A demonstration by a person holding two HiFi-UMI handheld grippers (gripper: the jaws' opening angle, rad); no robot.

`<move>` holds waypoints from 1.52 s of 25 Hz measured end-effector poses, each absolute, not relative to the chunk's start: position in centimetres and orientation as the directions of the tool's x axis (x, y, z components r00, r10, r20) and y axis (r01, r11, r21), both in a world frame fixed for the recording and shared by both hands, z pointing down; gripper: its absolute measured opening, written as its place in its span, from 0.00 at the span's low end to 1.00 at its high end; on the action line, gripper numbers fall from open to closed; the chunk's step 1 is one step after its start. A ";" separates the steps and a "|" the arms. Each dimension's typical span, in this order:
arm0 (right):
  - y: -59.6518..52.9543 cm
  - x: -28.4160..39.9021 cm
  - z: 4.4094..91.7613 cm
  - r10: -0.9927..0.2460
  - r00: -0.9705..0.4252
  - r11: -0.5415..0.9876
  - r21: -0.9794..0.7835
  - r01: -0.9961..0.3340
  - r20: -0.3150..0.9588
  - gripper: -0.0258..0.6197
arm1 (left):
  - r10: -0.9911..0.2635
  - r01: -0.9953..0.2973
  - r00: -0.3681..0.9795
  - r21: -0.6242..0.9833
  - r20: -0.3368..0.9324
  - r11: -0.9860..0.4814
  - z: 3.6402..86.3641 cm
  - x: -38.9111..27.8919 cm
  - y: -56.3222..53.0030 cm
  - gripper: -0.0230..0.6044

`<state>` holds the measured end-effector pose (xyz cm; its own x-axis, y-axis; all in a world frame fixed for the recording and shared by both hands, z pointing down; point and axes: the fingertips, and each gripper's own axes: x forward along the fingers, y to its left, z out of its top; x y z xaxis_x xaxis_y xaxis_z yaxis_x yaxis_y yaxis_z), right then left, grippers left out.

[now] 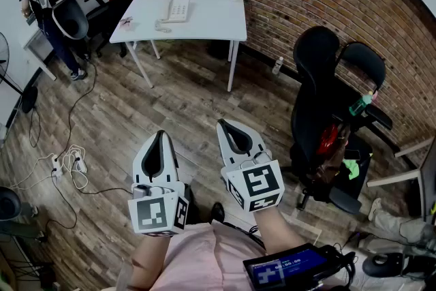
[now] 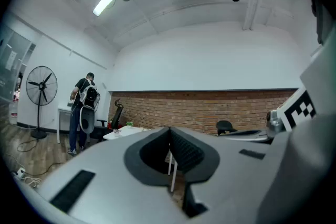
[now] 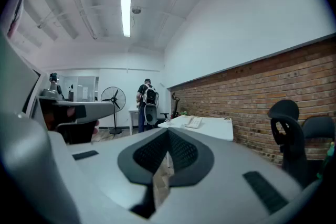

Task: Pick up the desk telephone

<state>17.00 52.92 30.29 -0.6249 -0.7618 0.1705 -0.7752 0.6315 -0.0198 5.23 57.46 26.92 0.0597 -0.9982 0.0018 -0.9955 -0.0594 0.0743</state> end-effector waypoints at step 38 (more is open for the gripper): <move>27.1 7.3 34.3 -0.806 -0.542 0.553 -0.025 -0.833 0.239 0.37 | -0.995 -0.986 0.097 0.136 0.028 -0.092 30.7 -7.3 31.7 0.46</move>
